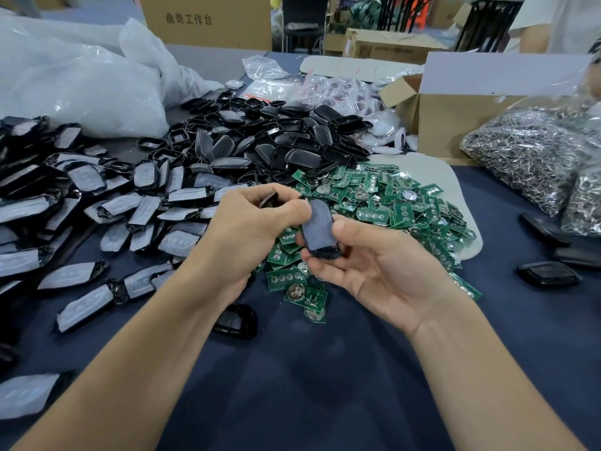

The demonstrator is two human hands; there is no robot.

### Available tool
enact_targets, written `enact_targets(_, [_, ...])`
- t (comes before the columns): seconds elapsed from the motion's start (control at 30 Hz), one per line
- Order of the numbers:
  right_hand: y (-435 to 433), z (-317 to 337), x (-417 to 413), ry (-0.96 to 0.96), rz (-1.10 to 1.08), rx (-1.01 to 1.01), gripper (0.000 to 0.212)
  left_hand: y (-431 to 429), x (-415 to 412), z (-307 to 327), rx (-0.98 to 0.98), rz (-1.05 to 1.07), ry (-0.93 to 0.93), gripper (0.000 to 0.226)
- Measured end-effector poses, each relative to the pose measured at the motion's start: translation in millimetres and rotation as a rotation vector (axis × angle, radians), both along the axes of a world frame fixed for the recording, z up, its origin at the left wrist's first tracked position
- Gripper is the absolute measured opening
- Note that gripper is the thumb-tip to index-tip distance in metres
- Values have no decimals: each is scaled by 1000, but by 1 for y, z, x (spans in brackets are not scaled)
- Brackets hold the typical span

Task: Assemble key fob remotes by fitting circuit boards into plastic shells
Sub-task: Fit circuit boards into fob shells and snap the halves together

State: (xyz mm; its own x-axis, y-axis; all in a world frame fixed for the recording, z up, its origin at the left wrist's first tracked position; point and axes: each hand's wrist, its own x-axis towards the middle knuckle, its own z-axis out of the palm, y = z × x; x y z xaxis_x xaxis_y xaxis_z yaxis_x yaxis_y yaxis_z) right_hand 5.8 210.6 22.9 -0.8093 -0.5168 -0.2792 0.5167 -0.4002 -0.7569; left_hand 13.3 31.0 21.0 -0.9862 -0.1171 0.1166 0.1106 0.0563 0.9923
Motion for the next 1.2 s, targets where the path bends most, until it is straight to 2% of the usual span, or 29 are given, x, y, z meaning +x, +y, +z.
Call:
enact_targets(0.07, [-4, -2, 0, 103, -59, 116, 26, 3, -1, -2, -68, 64, 30, 24])
enact_targets(0.13, [-9, -3, 2, 238, -120, 258, 15, 4, -1, -3, -130, 105, 33, 13])
enact_targets(0.23, [-13, -6, 5, 379, -177, 398, 23, 5, -2, -5, -165, 120, 33, 10])
enact_targets(0.53, [-15, -13, 6, 583, -238, 545, 29, 7, -2, -7, -247, 153, 76, 5])
enact_targets(0.73, [-14, -15, 3, 579, -263, 553, 27, 7, -2, -8, -241, 116, 60, 8])
enact_targets(0.83, [-14, -12, 5, 542, -239, 486, 28, 8, -2, -7, -194, 104, 54, 10])
enact_targets(0.93, [-11, -6, 4, 242, -160, 200, 21, 2, -2, -2, -43, 7, 18, 14])
enact_targets(1.0, [-6, -2, 3, 99, -54, 58, 28, -3, -1, 2, 63, -90, -27, 11])
enact_targets(1.2, [2, -2, 2, 22, 139, -117, 41, -3, 2, 3, 99, -198, -95, 10])
